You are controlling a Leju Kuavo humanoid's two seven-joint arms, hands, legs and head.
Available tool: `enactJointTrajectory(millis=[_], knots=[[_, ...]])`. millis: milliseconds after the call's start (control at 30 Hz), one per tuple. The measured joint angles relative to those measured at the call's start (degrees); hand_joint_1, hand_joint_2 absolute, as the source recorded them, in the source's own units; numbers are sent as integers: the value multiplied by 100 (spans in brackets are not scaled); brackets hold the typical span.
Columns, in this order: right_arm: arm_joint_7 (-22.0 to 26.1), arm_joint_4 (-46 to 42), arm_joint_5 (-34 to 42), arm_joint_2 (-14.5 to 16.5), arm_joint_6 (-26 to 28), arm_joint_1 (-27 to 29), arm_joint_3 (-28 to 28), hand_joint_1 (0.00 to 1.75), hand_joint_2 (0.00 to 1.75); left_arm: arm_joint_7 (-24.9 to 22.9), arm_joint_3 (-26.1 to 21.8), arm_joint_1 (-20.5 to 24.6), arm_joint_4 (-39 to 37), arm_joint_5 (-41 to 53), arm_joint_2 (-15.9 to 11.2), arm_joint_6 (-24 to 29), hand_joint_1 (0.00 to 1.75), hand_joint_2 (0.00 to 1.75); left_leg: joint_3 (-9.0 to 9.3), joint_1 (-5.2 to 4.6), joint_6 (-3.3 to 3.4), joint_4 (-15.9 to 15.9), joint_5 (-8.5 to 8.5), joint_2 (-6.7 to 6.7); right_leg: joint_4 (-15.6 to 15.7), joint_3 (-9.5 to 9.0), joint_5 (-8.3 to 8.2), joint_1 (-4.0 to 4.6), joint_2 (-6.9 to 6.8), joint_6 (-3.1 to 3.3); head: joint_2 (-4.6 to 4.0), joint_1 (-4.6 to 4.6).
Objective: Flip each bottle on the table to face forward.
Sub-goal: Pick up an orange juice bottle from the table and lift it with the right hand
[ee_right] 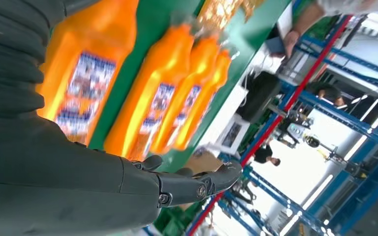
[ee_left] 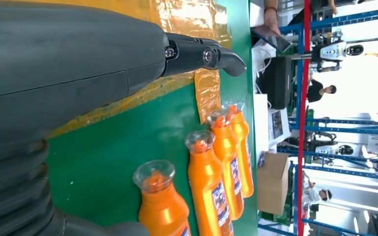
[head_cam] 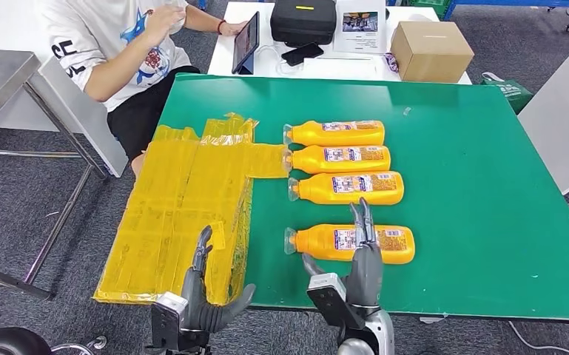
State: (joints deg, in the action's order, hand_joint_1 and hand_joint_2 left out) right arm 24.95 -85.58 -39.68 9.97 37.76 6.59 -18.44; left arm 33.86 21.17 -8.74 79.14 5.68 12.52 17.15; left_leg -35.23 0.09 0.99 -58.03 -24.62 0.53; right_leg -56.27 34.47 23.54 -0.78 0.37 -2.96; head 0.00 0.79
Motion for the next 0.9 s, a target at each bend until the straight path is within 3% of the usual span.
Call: enactJointTrajectory(millis=[267,533,900], knots=[[-926,-465,-1033,-449,-284,7,177,0,175,31,-185,-44,48,95,73,-134,0,175,0,0,0,0,-1,-1,0,2,0,1,0,0,0,-3],[-1195,-669,-1242,-650,-456,9,239,0,175,39,-305,-72,48,133,126,-180,0,175,1,0,0,0,0,-1,0,1,0,1,0,0,0,-2],[-2150,-619,-1245,-1055,-1741,68,180,0,175,-42,-473,-92,44,271,198,-403,0,175,-1,0,0,0,-1,0,1,1,0,0,0,0,0,-2]])
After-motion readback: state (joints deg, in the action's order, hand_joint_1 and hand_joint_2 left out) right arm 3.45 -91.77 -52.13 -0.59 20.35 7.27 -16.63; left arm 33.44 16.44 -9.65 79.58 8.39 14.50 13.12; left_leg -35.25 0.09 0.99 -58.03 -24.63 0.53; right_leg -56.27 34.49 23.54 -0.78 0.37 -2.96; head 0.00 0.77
